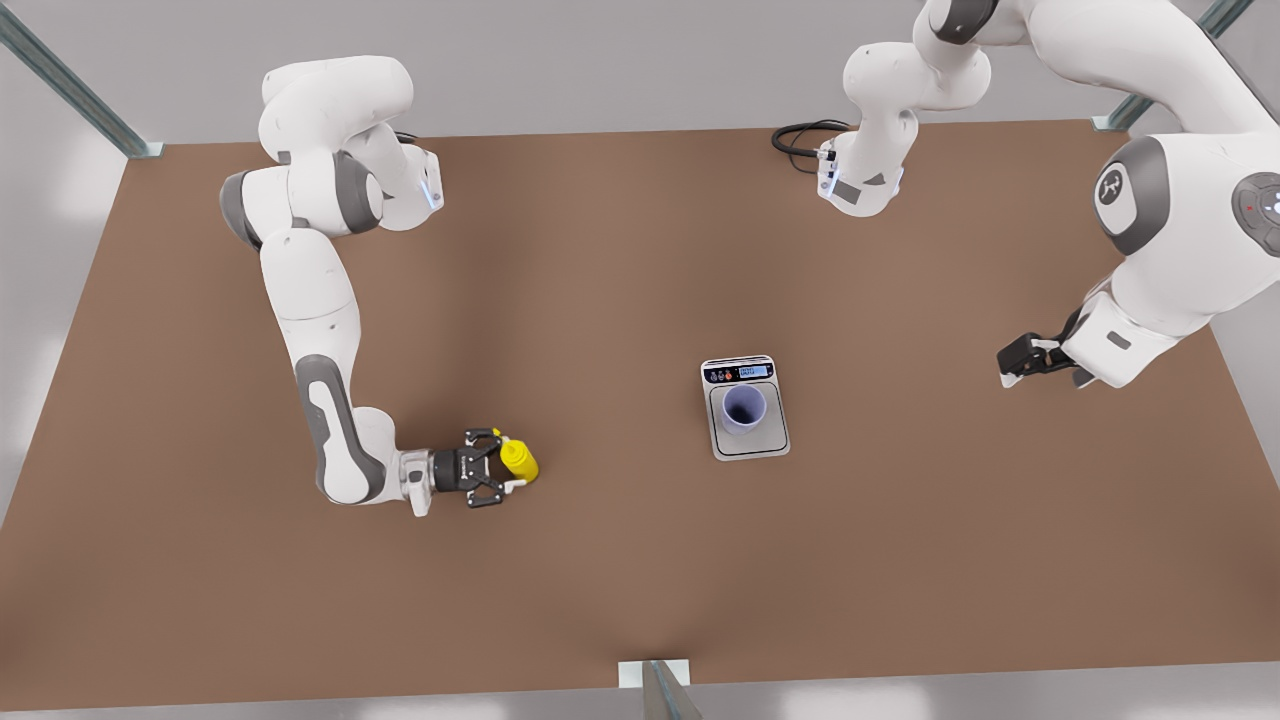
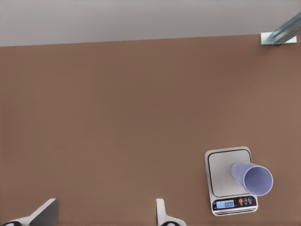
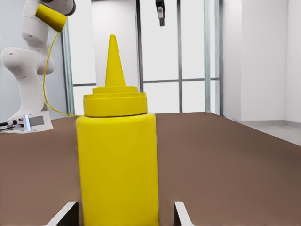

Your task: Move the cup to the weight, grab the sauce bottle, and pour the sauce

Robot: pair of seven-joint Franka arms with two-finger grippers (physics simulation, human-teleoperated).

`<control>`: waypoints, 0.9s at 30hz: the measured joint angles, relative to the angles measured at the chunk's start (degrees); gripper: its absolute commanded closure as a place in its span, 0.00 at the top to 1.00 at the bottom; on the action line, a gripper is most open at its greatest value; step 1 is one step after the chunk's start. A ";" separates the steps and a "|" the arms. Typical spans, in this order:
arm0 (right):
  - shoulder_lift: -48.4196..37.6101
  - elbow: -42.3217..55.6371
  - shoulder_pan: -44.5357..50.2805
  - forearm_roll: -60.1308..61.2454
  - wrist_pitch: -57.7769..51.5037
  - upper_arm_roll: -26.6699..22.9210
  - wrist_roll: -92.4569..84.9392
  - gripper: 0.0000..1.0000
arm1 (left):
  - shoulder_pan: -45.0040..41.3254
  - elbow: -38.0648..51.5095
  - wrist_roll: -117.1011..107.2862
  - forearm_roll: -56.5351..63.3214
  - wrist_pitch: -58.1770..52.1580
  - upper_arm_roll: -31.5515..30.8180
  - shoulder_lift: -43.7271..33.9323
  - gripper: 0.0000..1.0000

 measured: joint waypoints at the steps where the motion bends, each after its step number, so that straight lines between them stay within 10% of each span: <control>1: 0.00 -0.07 -0.09 -0.16 -0.07 0.00 0.17 1.00 | -0.02 0.00 0.00 -0.01 0.01 0.00 0.00 1.00; 13: -11.15 -12.49 -12.14 -20.32 -3.79 -1.26 4.38 1.00 | -0.07 0.03 0.00 -0.13 0.03 -0.09 -0.09 1.00; 21: -22.82 13.19 -7.72 -62.78 1.42 -9.40 103.98 1.00 | -0.07 0.26 0.00 -0.01 0.07 -0.44 0.00 1.00; 27: -41.19 7.54 -3.91 -77.86 1.62 -8.62 128.99 1.00 | -0.04 0.26 0.00 0.05 0.25 -0.40 -0.09 1.00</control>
